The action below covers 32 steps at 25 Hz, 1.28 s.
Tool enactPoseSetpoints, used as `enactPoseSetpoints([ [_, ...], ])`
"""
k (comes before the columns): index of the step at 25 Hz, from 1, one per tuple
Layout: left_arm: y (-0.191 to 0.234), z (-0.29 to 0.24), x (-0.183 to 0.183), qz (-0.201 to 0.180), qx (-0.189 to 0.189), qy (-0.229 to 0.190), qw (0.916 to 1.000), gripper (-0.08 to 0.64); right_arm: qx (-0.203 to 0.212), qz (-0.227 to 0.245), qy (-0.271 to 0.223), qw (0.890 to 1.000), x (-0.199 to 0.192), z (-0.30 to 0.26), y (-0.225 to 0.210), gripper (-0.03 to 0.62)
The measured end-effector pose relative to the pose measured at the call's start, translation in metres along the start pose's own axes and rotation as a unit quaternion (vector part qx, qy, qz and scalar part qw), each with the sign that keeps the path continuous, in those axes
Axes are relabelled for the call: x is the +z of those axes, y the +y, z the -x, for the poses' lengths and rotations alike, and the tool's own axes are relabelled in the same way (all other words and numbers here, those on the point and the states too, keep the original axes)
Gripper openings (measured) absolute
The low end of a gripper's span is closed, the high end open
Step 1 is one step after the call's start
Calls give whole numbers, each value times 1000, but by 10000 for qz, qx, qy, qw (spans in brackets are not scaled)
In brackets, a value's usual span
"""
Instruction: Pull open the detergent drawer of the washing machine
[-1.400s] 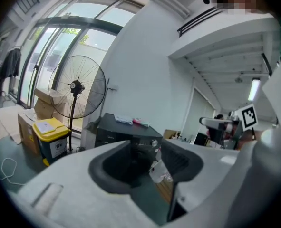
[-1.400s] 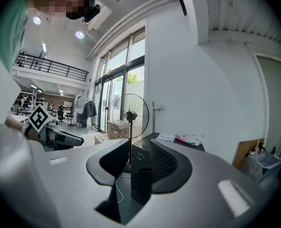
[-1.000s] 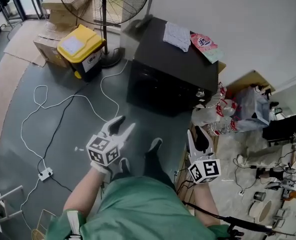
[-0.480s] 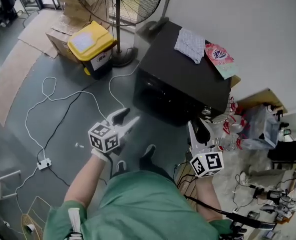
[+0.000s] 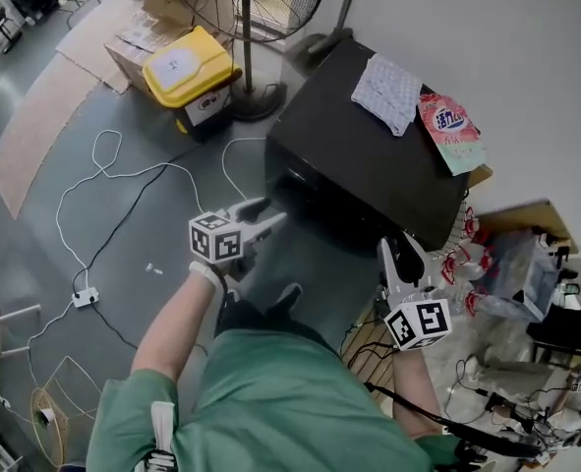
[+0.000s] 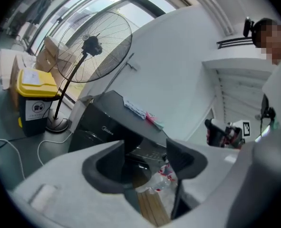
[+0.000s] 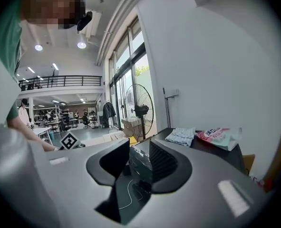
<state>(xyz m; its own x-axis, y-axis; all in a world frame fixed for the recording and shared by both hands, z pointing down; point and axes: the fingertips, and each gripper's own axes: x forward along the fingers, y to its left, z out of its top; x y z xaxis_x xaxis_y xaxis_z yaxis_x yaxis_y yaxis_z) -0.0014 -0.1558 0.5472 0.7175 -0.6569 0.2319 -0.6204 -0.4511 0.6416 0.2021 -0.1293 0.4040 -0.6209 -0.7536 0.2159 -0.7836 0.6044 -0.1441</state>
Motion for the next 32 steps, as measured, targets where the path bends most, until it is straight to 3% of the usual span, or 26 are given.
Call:
enactPoseSetpoints([
  [8, 72, -63, -10, 402, -437, 518, 9969, 285, -495, -181, 303, 9981, -23, -5, -23, 114],
  [15, 130, -110, -23, 749, -599, 869, 9916, 314, -941, -266, 570, 9936, -42, -4, -20, 114],
  [26, 155, -152, -26, 993, -806, 1009, 9866, 340, -1336, -615, 618, 9872, -57, 5, -21, 114],
  [32, 157, -161, -18, 1551, -1299, 609, 9774, 371, -1269, -711, 679, 9870, -65, 6, -13, 115],
])
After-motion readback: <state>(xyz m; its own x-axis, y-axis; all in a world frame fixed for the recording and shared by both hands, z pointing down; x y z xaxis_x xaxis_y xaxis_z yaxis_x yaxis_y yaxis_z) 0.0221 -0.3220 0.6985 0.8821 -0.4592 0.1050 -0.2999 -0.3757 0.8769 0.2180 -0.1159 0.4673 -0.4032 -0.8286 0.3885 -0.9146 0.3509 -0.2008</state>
